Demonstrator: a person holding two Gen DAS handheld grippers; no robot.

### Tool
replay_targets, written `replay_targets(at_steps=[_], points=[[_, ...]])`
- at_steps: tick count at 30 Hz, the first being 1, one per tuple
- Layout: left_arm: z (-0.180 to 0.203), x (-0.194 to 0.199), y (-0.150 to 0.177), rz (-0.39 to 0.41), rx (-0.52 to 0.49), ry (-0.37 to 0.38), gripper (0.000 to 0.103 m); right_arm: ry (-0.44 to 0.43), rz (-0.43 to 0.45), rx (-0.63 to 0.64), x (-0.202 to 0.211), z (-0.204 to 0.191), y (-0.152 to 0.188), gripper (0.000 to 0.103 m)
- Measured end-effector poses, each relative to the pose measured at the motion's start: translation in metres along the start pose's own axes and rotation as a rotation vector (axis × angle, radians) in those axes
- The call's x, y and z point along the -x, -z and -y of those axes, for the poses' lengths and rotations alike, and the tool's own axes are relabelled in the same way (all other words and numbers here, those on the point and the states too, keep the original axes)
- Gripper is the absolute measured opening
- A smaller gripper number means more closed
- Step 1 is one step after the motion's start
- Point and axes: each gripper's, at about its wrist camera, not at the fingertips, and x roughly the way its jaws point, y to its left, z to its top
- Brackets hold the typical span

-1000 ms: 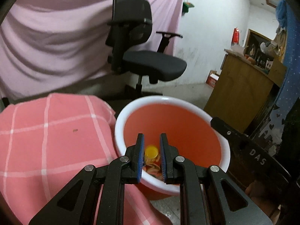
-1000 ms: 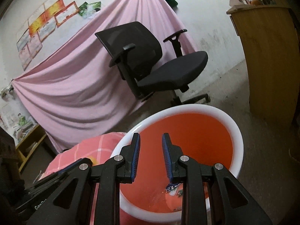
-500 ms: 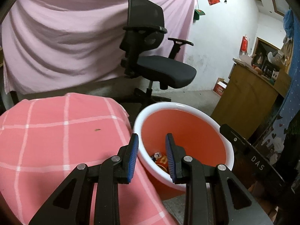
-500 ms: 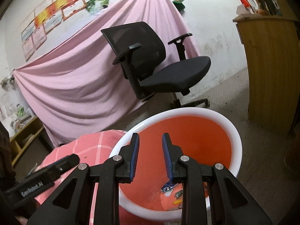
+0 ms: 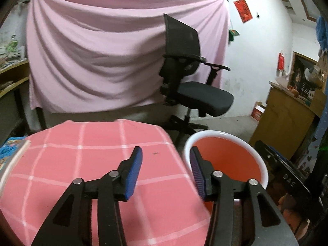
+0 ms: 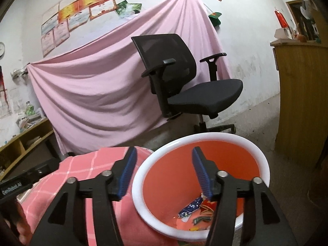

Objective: Collect trash

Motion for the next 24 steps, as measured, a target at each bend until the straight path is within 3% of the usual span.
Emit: replay_targets(at_steps=[1, 5, 9, 10, 12, 18, 21, 24], points=[[-0.005, 0.006, 0.002, 0.01, 0.007, -0.016, 0.051, -0.004, 0.01, 0.003, 0.001, -0.002, 0.001, 0.084], [-0.019, 0.017, 0.009, 0.025, 0.009, -0.051, 0.054, -0.019, 0.035, 0.017, 0.003, -0.012, 0.005, 0.089], [-0.035, 0.034, 0.018, 0.049, 0.025, -0.081, 0.069, -0.042, 0.088, 0.026, 0.013, -0.022, 0.009, 0.103], [-0.038, 0.039, 0.02, 0.059, 0.033, -0.085, 0.08, -0.05, 0.101, 0.023, 0.015, -0.024, 0.01, 0.103], [-0.046, 0.052, 0.024, 0.098, 0.047, -0.098, 0.088, -0.065, 0.12, 0.023, 0.021, -0.029, 0.011, 0.103], [-0.062, 0.081, 0.039, 0.151, 0.08, -0.117, 0.089, -0.106, 0.15, 0.049, 0.043, -0.046, 0.019, 0.103], [-0.066, 0.096, 0.047, 0.176, 0.094, -0.135, 0.097, -0.126, 0.173, 0.067, 0.058, -0.055, 0.023, 0.103], [-0.07, 0.112, 0.054, 0.213, 0.107, -0.141, 0.097, -0.138, 0.202, 0.083, 0.074, -0.062, 0.028, 0.103]])
